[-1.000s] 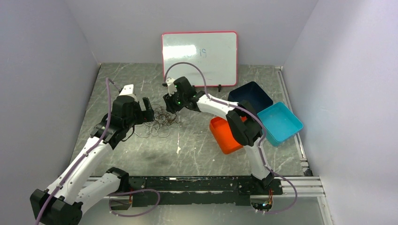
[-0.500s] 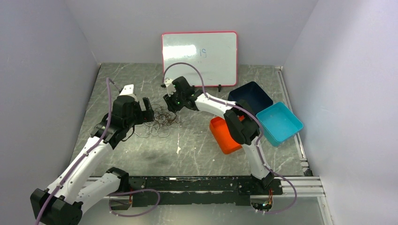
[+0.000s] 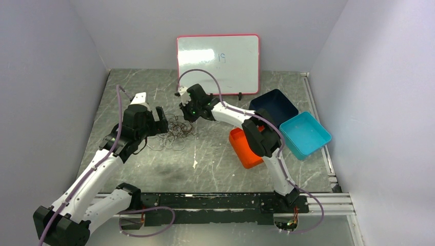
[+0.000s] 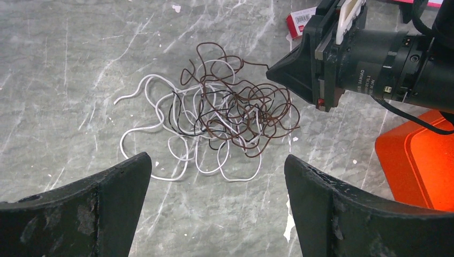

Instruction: Untangle the cables

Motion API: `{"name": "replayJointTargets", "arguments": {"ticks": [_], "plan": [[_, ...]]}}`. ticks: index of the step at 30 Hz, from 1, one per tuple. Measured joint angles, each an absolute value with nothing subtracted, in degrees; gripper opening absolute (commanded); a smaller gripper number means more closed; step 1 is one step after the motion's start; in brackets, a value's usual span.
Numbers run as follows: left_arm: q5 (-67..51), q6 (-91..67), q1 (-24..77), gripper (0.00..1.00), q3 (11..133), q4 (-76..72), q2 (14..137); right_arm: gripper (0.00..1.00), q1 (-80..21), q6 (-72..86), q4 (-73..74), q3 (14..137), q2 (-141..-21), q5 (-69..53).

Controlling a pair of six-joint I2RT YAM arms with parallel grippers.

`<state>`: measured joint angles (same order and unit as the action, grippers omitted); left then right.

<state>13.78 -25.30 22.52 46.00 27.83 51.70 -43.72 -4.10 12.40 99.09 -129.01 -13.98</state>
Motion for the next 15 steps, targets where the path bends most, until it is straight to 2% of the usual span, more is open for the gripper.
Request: {"name": "replayJointTargets", "arguments": {"ticks": [3,9,15], "plan": [[13.87,-25.3,22.52,1.0,46.0,27.88,51.7,0.0,-43.72,-4.05,12.43,99.07,-128.95,-13.96],[14.26,-25.3,22.52,0.99,46.0,28.08,51.27,0.0,-43.72,-3.79,12.4,96.92,-126.23,-13.58],[15.03,-25.3,22.37,0.99,45.93,28.18,49.06,0.0,-43.72,-3.22,12.6,94.06,-118.65,-13.28]]}}
